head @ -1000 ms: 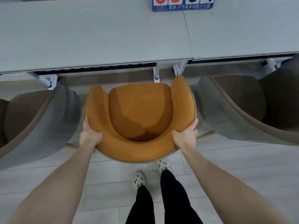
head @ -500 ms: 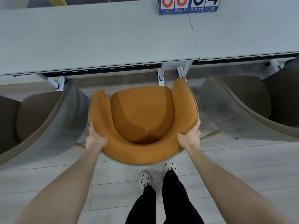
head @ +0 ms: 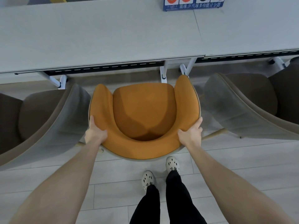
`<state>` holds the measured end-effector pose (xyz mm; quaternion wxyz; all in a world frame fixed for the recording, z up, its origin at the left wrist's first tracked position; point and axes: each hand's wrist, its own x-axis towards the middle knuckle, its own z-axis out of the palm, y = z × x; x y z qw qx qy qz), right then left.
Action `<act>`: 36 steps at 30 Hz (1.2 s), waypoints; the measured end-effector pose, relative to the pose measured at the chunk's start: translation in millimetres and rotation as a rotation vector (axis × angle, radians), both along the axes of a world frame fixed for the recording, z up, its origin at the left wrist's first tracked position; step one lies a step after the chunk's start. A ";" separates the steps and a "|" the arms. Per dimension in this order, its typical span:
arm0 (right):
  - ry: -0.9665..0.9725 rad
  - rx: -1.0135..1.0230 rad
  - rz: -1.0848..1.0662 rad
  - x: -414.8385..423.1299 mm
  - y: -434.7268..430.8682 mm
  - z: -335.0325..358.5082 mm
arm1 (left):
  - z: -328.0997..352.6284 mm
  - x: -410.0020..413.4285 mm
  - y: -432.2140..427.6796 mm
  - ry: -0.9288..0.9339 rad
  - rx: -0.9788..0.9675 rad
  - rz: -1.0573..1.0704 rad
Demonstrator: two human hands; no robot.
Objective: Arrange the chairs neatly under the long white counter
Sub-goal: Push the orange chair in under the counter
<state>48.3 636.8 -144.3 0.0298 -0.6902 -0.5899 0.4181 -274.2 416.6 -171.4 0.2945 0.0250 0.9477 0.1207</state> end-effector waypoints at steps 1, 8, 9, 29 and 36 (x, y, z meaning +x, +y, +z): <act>-0.004 -0.001 0.003 1.0 0.2 0.5 | 0.5 1.7 -0.9 -0.006 0.001 -0.001; -0.008 -0.004 0.037 -2.1 3.7 2.2 | -0.2 5.0 -8.5 -0.014 -0.005 0.004; -0.006 -0.005 0.037 -2.5 5.5 2.0 | -0.4 4.8 -7.0 -0.008 -0.006 0.001; -0.008 -0.016 -0.011 -0.2 44.5 -4.4 | -9.9 3.8 24.9 0.002 0.008 -0.057; -0.016 -0.010 -0.001 3.3 47.7 -9.6 | -12.2 5.8 25.7 0.003 0.001 -0.051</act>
